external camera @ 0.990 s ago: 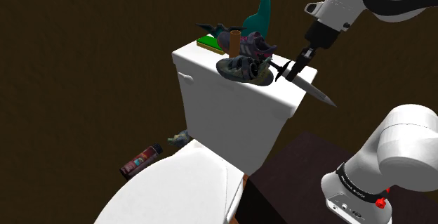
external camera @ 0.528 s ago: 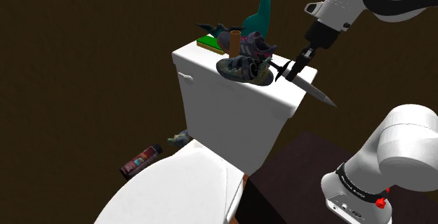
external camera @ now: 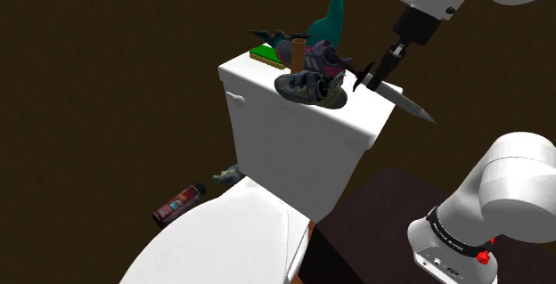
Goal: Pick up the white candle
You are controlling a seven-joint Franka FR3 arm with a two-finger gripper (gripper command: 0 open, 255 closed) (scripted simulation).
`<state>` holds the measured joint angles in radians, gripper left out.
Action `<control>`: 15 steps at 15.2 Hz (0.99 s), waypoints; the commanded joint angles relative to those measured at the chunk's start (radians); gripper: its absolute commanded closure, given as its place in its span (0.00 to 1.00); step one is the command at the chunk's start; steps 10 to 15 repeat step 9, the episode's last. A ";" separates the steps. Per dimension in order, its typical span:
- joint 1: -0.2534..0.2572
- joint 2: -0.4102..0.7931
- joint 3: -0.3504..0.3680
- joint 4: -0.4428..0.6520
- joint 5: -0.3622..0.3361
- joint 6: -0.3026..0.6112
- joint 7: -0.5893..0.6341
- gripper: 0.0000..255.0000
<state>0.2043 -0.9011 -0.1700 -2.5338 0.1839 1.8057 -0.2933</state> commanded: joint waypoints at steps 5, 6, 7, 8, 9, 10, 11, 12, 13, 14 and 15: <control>0.005 0.015 0.003 0.086 0.000 -0.069 0.018 1.00; 0.006 0.019 0.003 0.102 0.001 -0.081 0.021 1.00; 0.007 0.023 0.003 0.117 0.001 -0.092 0.024 1.00; 0.007 0.023 0.004 0.120 0.001 -0.094 0.024 1.00; 0.007 0.023 0.004 0.120 0.001 -0.094 0.024 1.00; 0.007 0.023 0.004 0.120 0.001 -0.094 0.024 1.00; 0.007 0.023 0.004 0.120 0.001 -0.094 0.024 1.00; 0.007 0.023 0.004 0.120 0.001 -0.094 0.024 1.00; 0.007 0.023 0.004 0.120 0.001 -0.094 0.024 1.00; 0.007 0.023 0.004 0.120 0.001 -0.094 0.024 1.00; 0.007 0.023 0.004 0.120 0.001 -0.094 0.024 1.00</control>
